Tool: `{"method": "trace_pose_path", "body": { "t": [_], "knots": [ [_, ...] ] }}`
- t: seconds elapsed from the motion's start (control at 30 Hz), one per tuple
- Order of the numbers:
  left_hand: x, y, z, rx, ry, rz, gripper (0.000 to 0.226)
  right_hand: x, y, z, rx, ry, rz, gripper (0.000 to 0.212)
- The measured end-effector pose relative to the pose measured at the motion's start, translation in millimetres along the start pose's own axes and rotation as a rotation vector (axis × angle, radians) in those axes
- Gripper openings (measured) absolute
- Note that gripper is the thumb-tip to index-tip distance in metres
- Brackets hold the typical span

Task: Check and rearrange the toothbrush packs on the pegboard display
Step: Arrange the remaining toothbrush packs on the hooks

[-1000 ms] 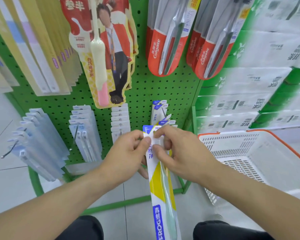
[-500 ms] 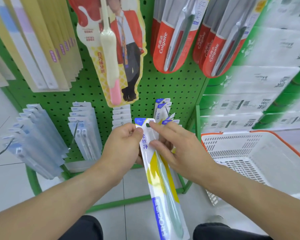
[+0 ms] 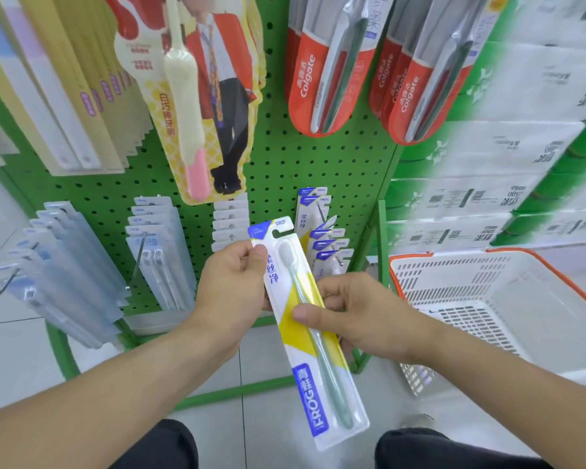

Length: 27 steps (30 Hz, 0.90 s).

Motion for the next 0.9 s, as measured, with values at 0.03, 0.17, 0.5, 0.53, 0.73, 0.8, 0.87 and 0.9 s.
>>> {"method": "trace_pose_path", "body": {
  "t": [0.03,0.17,0.5,0.53,0.73,0.8,0.87,0.9],
  "knots": [
    [-1,0,2,0.027,-0.008,-0.003,0.026,0,-2,-2,0.005,0.042,-0.008,0.023],
    [-2,-7,13,0.168,0.047,0.02,0.019,4,-3,-13,-0.075,0.19,-0.032,0.022],
    [-2,-10,19,0.273,0.158,0.049,0.013,4,-11,-15,0.092,0.124,-0.043,0.024],
    [-1,-10,18,0.26,0.162,0.061,0.012,4,-12,-15,0.119,0.116,-0.041,0.028],
    [-2,-9,10,0.237,0.15,0.056,0.023,6,-13,-16,0.088,0.026,-0.077,0.052],
    [1,-13,10,0.375,0.231,0.003,0.024,8,-11,-17,0.029,0.05,-0.092,0.051],
    [5,-17,8,0.452,0.303,-0.026,0.024,8,-8,-20,-0.012,0.078,-0.076,0.048],
    [6,-18,7,0.449,0.321,-0.029,0.024,7,-8,-21,-0.012,0.081,-0.056,0.048]
  ]
}}
Point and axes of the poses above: each hand's wrist, its own y-axis towards the middle knuckle, its own z-axis out of the palm, x = y × z, the point moved 4 cm from there along y, towards the middle knuckle, and after that the axes turned 7 degrees about -x, right-handed, at the moved point
